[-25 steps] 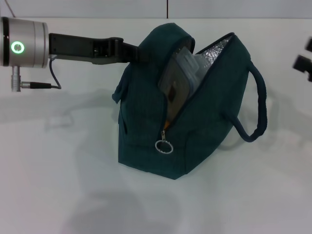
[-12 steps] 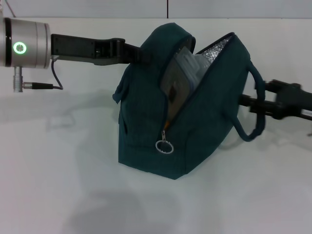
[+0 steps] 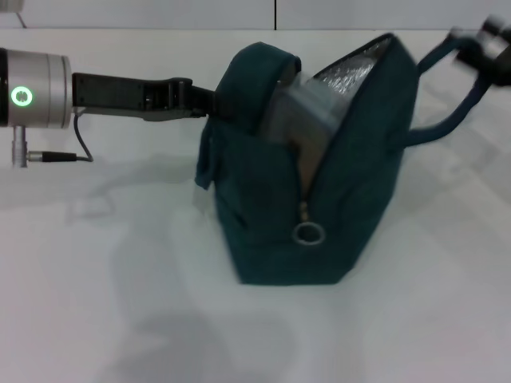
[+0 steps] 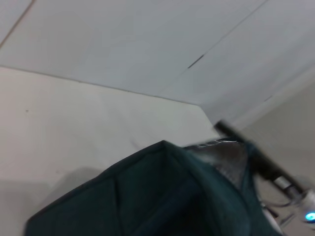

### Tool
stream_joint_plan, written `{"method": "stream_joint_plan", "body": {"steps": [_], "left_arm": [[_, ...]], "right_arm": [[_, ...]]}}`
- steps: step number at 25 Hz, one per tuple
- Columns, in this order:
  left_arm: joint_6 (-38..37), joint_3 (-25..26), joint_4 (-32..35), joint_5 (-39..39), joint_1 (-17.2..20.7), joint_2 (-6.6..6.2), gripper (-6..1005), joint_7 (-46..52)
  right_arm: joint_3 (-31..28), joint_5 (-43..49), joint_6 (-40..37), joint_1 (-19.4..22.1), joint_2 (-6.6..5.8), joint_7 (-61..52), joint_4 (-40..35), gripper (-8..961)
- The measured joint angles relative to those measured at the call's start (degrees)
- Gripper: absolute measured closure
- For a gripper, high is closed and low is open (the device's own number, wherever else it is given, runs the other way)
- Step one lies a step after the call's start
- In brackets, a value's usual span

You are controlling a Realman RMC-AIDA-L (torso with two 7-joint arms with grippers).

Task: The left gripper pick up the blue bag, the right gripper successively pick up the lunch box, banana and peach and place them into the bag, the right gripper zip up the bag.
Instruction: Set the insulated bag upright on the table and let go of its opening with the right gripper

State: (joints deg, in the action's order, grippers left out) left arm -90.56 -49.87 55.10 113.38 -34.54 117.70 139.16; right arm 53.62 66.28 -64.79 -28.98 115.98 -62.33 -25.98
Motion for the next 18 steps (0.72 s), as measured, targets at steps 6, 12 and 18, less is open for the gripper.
{"method": "stream_joint_plan", "body": {"steps": [6, 12, 18], "left_arm": [[-0.1, -0.2, -0.9, -0.3, 1.8, 0.39, 941, -1.5], [-1.5, -0.3, -3.7, -1.5, 2.2, 1.49, 941, -3.8], [-2.8, -0.1, -10.0, -4.9, 1.0, 1.25, 941, -8.1]], "right_arm": [[0.3, -10.9, -15.9, 4.9, -0.11, 9.0, -1.9, 176], [1.5, -9.2, -22.0, 8.3, -0.56, 3.9, -6.9, 177], [2.1, -1.4, -14.9, 8.3, -0.81, -0.3, -7.0, 178]]}}
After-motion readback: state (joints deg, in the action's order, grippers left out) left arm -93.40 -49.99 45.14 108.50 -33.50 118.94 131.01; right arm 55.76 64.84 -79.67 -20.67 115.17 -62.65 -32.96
